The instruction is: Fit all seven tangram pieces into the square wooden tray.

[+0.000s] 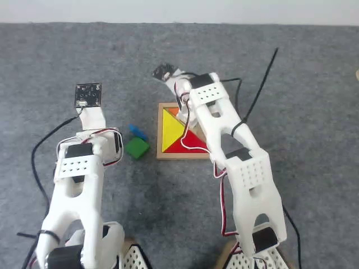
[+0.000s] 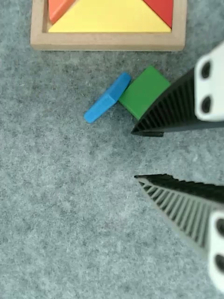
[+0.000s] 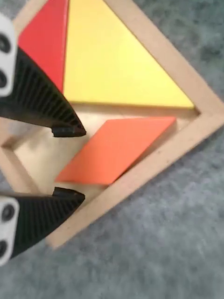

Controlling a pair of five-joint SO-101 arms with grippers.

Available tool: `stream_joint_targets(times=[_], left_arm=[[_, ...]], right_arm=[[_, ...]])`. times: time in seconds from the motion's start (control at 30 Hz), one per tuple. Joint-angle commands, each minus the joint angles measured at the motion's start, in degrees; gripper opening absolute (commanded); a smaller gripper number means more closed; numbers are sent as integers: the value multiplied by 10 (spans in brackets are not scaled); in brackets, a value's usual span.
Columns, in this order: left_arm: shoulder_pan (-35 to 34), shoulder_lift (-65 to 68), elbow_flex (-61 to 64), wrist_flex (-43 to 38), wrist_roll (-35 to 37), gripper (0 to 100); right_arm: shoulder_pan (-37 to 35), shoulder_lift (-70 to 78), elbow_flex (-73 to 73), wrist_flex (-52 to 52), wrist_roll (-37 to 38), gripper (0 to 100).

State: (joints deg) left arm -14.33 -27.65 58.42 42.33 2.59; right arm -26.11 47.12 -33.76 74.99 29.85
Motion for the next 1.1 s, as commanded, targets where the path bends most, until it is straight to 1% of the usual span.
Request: stream_joint_targets(times=[0.0,0.13,0.27,0.33,0.37,0.4,0.47,0.5,0.57,0.63,0.7,0.9,1.07], left_arm=[[4,-2,-4,-11,-8,134],[4,-2,-4,-11,-8,134],[4,-2,-4,-11,-8,134],[4,-2,-4,-10,-8,134],[4,-2,-4,-10,-8,134],[4,-2,-4,-11,-8,134],[4,-2,-4,-11,-8,134],[4,-2,-4,-11,-8,134],[4,-2,-4,-11,-8,134],[4,-2,-4,-10,-8,134],[4,-2,-4,-10,-8,134],[4,-1,-4,-11,-8,134],[4,-1,-4,-11,-8,134]], right_arm=[[3,4,-5,-14,7,188],[-16,3,-5,-16,7,188],[-33,9,-4,-61,6,187],[-36,15,-3,-65,6,184],[-36,16,-4,-61,6,169],[-36,19,-4,-58,6,134],[-36,20,-4,-57,5,23],[-36,20,-4,-57,4,0],[-35,19,-4,-57,3,32],[-35,15,-4,-57,2,2],[-29,7,-7,-48,-16,8],[6,-87,-18,-8,-73,8],[7,-155,20,-8,-74,8]])
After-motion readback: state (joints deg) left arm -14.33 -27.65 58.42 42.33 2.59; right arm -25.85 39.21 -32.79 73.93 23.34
